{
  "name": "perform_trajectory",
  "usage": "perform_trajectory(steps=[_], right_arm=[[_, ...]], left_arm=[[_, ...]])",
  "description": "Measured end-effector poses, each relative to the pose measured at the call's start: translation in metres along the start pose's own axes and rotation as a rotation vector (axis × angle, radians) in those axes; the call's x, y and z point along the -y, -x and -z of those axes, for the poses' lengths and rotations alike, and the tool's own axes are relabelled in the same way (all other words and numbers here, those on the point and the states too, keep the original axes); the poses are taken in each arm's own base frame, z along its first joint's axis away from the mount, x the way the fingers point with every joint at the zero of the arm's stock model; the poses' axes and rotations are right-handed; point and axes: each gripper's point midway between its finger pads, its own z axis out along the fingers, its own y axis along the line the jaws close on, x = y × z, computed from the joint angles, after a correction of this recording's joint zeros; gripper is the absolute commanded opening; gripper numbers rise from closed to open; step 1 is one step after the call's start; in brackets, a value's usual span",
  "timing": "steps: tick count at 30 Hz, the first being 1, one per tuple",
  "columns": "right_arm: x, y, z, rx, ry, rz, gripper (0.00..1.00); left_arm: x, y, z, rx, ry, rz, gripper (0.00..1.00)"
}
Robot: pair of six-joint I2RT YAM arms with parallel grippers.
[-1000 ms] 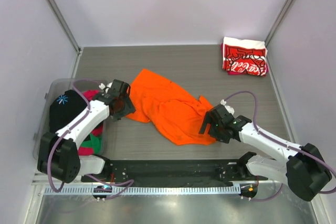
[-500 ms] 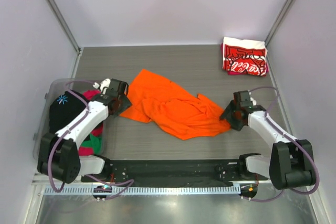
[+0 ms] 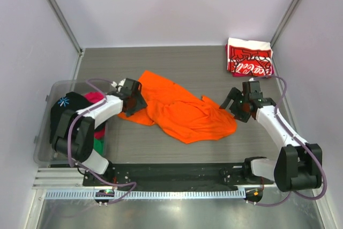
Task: Fold and stack the t-shirts
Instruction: Flatten the tshirt out
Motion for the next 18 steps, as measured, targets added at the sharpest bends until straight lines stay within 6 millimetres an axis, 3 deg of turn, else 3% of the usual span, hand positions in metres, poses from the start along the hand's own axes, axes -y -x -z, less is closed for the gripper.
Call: perform_trajectory(steps=[2, 3, 4, 6, 11, 13, 15, 18], right_arm=[[-0.004, -0.005, -0.008, -0.039, 0.022, 0.01, 0.86], [-0.005, -0.006, -0.012, -0.056, 0.027, 0.013, 0.86], [-0.007, -0.007, -0.017, -0.072, 0.032, 0.017, 0.85], [-0.011, -0.006, -0.026, -0.102, 0.034, 0.03, 0.83], [-0.018, 0.003, -0.042, -0.115, 0.042, 0.046, 0.82], [-0.014, 0.002, -0.045, -0.116, 0.024, 0.048, 0.83], [-0.01, 0.001, -0.046, -0.112, 0.007, 0.05, 0.83], [-0.006, 0.0, -0.047, -0.11, -0.011, 0.051, 0.83]], left_arm=[[0.004, -0.021, -0.008, -0.049, -0.003, -0.03, 0.51], [0.007, -0.031, -0.01, -0.071, -0.011, -0.045, 0.39], [0.011, -0.04, -0.01, -0.087, -0.017, -0.058, 0.14], [0.018, -0.053, -0.01, -0.107, -0.035, -0.083, 0.0], [0.021, -0.069, -0.008, -0.118, -0.063, -0.097, 0.0], [0.013, -0.074, -0.002, -0.115, -0.069, -0.083, 0.0], [-0.002, -0.085, 0.011, -0.118, -0.062, -0.078, 0.0], [-0.022, -0.107, 0.045, -0.119, -0.086, -0.084, 0.0]])
